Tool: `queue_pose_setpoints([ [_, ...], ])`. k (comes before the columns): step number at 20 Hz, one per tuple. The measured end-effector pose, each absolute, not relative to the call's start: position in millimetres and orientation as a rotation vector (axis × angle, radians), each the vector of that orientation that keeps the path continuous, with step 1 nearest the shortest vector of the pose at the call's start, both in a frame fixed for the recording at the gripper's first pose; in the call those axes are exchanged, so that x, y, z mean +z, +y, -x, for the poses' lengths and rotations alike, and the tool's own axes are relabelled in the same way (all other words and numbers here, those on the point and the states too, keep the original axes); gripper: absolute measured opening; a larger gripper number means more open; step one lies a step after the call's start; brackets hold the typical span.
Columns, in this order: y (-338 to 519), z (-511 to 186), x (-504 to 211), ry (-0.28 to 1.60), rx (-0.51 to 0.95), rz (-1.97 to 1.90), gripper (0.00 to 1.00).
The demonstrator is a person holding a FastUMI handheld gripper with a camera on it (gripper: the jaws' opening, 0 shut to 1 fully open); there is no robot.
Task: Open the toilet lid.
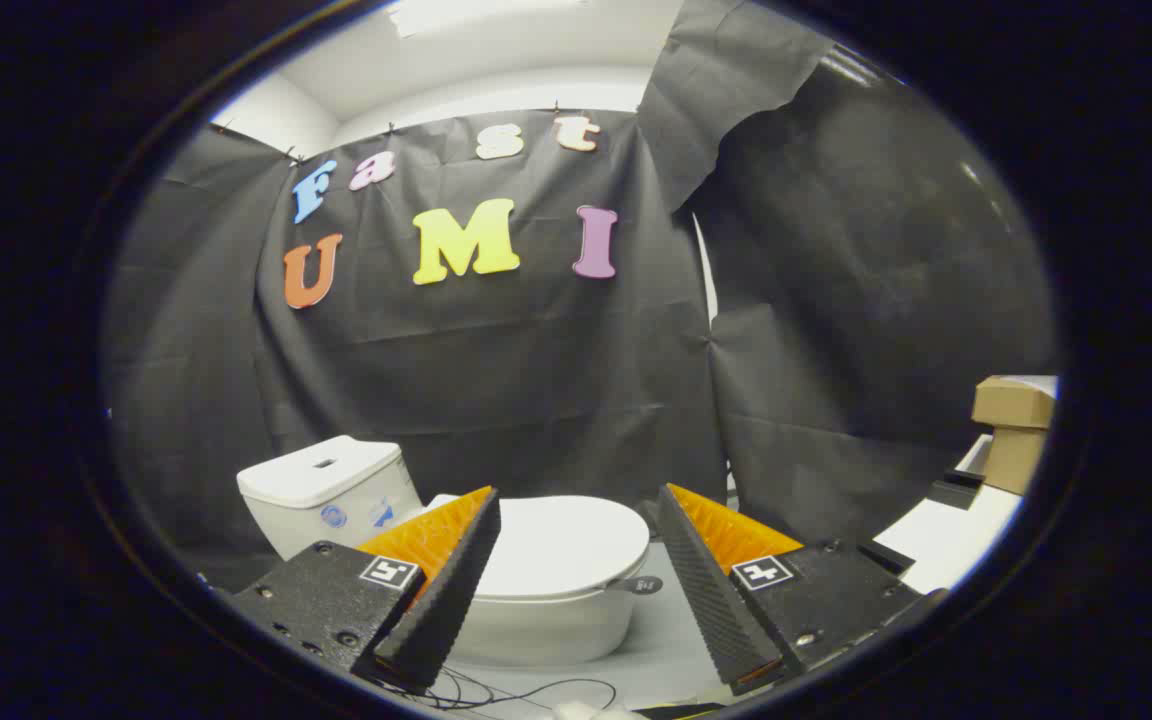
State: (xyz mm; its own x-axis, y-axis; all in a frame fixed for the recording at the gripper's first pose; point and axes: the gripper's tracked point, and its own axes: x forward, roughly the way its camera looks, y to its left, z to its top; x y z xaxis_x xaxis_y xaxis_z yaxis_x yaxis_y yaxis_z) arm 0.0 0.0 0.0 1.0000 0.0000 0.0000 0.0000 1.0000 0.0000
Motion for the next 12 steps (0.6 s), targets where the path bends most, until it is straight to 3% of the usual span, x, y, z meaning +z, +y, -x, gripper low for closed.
queue_pose_setpoints([
  [12,8.1,-5.7,-8.7,0.029,0.006,0.046,0.99],
])
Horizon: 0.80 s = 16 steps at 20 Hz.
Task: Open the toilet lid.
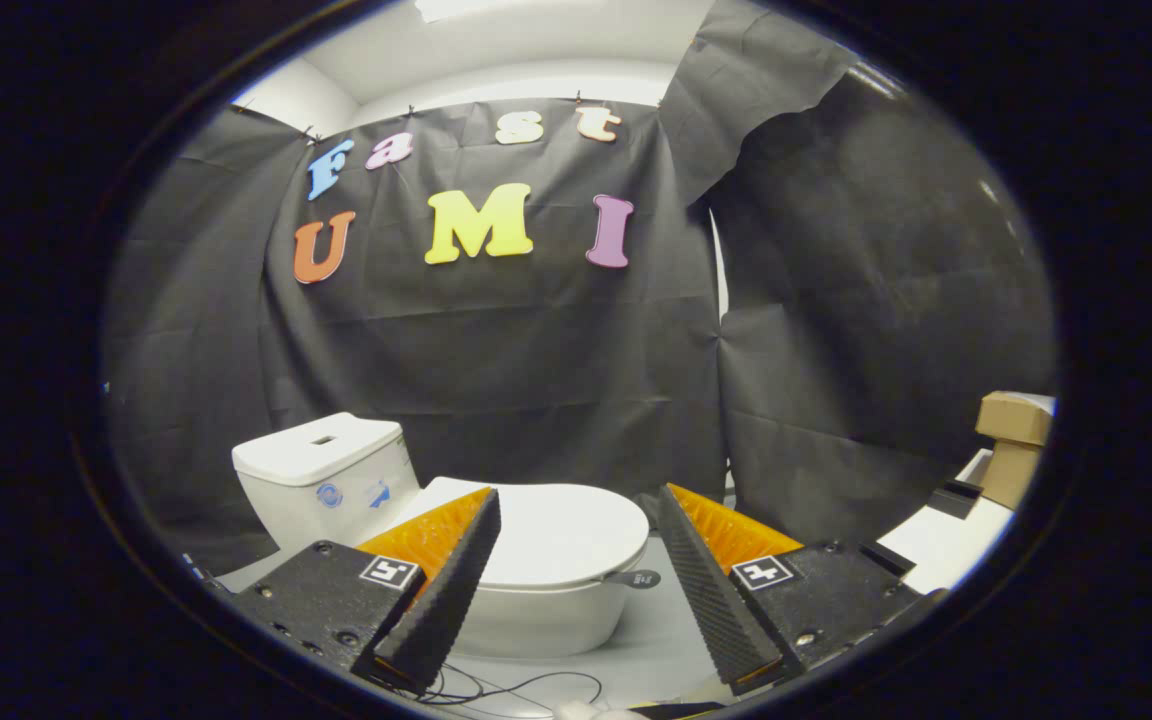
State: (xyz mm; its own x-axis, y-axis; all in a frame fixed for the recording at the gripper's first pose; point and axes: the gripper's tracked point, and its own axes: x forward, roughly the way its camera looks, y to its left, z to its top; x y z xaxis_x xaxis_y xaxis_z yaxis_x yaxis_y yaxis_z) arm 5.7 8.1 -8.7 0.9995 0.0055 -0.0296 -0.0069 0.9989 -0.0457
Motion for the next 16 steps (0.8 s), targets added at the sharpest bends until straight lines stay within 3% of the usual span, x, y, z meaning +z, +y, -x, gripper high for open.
queue_pose_setpoints([
  [16,-19.5,-51.2,-10.2,0.057,-0.011,0.019,0.99],
])
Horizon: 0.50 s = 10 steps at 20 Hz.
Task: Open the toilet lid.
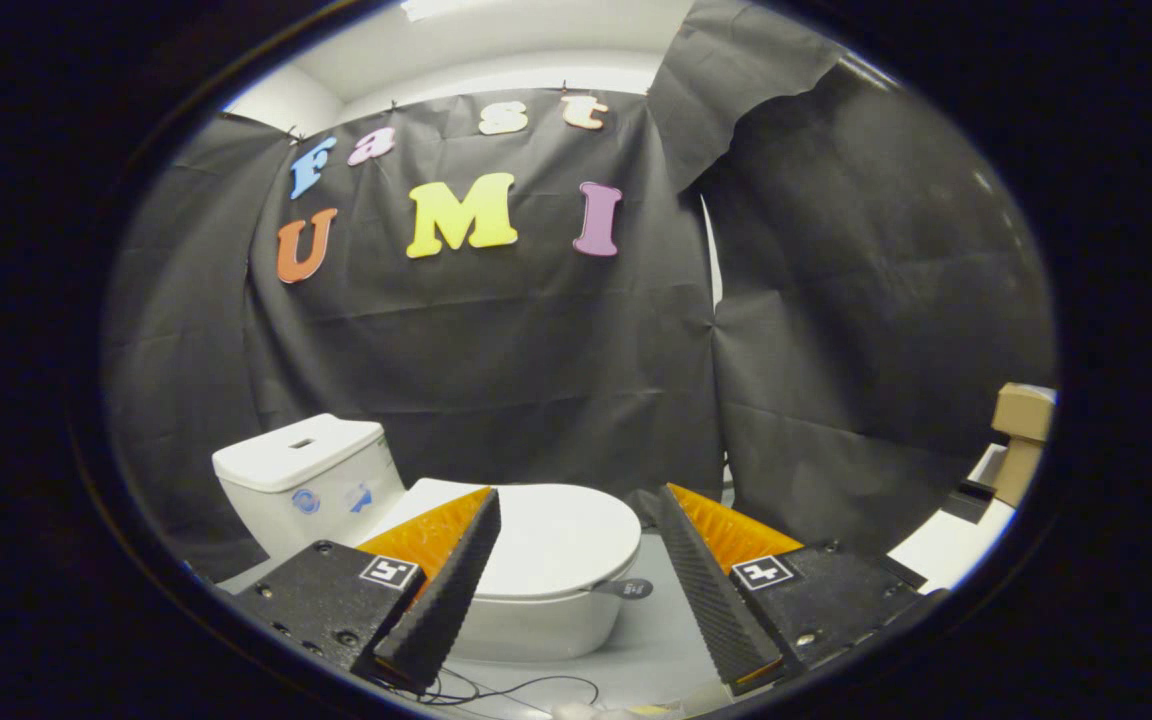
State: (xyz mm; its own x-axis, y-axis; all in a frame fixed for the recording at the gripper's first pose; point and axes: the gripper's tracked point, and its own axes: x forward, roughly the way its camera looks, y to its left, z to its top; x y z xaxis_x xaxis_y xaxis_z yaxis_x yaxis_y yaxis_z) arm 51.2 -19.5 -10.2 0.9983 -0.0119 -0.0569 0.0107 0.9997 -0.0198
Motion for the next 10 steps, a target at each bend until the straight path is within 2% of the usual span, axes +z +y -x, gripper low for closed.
queue_pose_setpoints([
  [10,-72.1,-141.0,-47.8,0.201,-0.038,-0.181,0.99],
])
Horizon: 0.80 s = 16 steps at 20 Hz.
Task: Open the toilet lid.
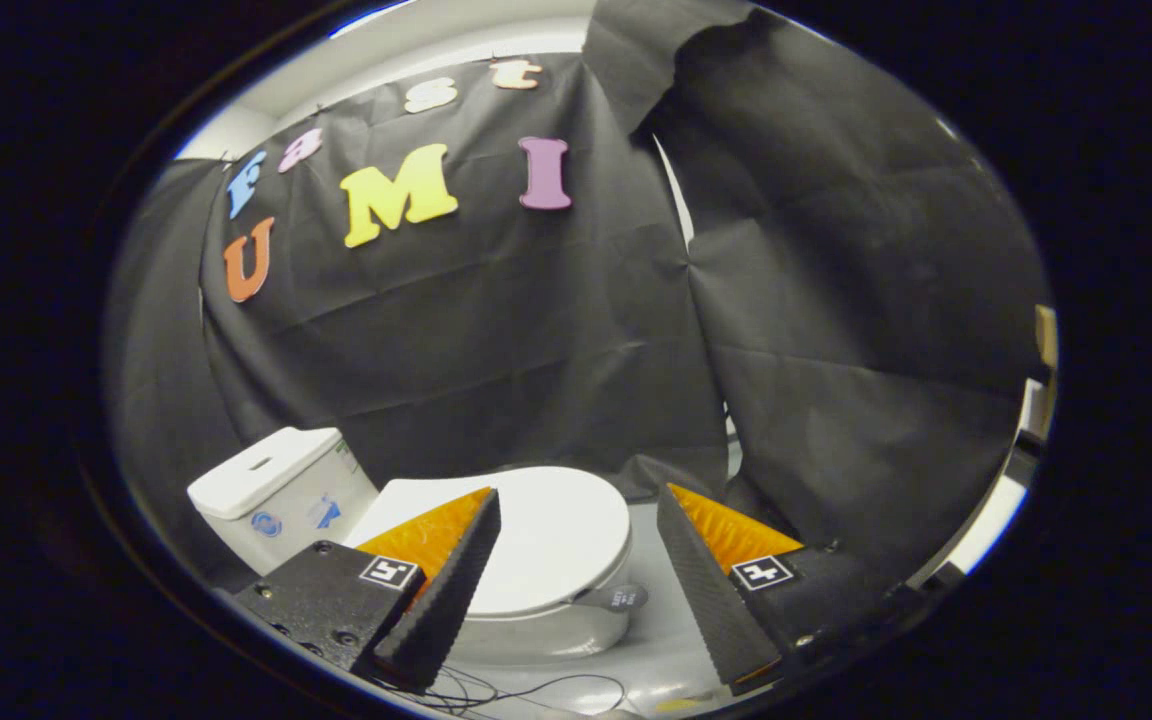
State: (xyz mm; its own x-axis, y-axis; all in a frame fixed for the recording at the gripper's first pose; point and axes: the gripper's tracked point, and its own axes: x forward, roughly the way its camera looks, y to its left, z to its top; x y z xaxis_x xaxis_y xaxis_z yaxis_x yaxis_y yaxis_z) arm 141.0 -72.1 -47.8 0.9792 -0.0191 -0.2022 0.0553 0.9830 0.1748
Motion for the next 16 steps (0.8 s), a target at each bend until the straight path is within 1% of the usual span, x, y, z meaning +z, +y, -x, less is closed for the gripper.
queue_pose_setpoints([
  [3,-76.2,-170.0,-72.6,0.276,-0.018,-0.298,0.98],
  [5,-82.2,-186.2,-95.7,0.333,-0.022,-0.345,1.0],
  [9,-93.3,-202.7,-133.1,0.429,0.007,-0.431,1.0],
  [13,-103.5,-209.0,-160.2,0.481,0.024,-0.607,0.97],
  [16,-104.3,-210.4,-187.4,0.536,0.036,-0.731,0.92],
])
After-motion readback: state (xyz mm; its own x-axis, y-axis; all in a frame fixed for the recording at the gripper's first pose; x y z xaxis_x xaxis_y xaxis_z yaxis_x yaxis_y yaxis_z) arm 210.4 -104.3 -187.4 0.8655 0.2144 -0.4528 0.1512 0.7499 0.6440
